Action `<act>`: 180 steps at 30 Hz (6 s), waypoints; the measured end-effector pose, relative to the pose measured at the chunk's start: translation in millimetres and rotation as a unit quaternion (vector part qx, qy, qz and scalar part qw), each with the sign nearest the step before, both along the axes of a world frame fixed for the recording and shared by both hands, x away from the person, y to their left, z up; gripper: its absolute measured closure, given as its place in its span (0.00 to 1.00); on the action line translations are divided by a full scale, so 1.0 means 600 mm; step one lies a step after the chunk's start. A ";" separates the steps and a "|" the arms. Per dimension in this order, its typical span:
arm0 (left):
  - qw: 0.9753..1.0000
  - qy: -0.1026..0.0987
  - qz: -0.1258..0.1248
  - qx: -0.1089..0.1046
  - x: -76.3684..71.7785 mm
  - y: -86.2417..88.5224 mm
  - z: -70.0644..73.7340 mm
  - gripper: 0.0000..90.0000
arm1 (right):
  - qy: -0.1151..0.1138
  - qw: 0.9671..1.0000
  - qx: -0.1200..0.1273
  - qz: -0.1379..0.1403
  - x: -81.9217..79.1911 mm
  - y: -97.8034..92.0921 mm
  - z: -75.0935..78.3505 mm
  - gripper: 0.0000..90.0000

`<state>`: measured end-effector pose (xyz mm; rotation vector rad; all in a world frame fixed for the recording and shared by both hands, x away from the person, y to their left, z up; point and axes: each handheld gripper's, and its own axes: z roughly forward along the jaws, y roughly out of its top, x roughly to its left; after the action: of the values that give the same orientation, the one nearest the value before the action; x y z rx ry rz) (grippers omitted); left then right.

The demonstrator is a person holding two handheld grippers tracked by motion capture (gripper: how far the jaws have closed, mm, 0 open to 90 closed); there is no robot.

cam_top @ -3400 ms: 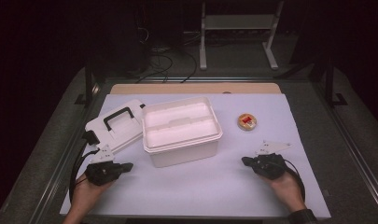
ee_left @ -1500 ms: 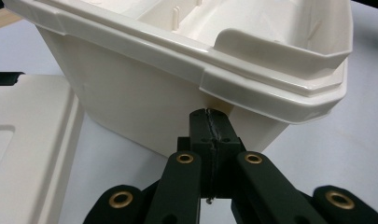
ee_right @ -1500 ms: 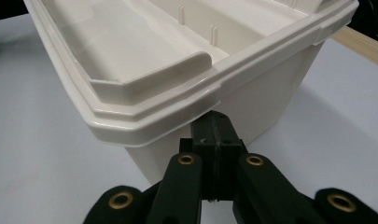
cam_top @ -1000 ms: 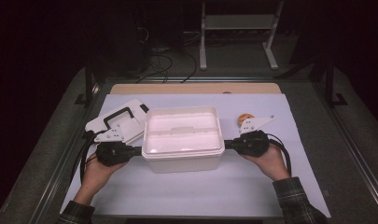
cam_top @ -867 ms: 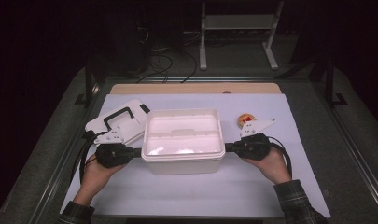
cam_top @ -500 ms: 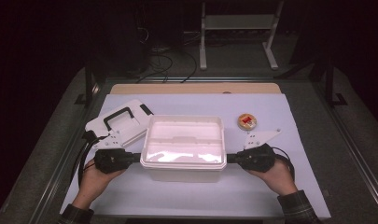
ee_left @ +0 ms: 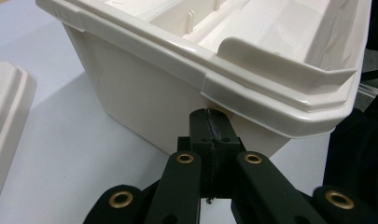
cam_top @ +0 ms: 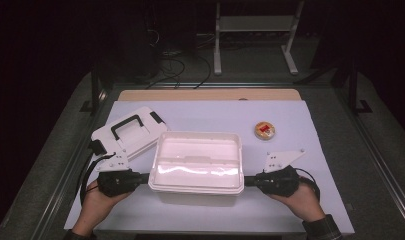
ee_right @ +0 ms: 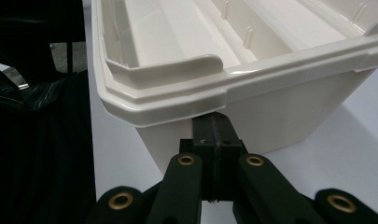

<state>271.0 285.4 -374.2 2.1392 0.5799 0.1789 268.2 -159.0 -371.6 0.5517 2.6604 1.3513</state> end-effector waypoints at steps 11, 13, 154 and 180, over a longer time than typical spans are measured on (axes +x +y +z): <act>1.000 0.010 0.008 0.019 0.006 0.019 -0.008 0.77 | -0.003 1.000 -0.003 -0.010 0.010 -0.008 0.002 0.91; 1.000 0.014 0.013 0.023 0.008 0.024 -0.011 0.74 | -0.003 1.000 -0.007 -0.020 0.012 -0.011 0.002 0.88; 0.993 0.013 0.079 0.092 0.000 0.062 -0.130 0.00 | 0.007 0.980 -0.151 0.129 0.142 0.192 0.181 0.99; 0.993 0.014 0.079 0.092 0.000 0.062 -0.130 0.00 | 0.010 0.993 -0.119 0.012 0.132 0.023 0.177 0.99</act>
<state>271.2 322.6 -451.9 2.2765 0.7759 0.3008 347.7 -145.0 -265.7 0.5072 2.7978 1.0184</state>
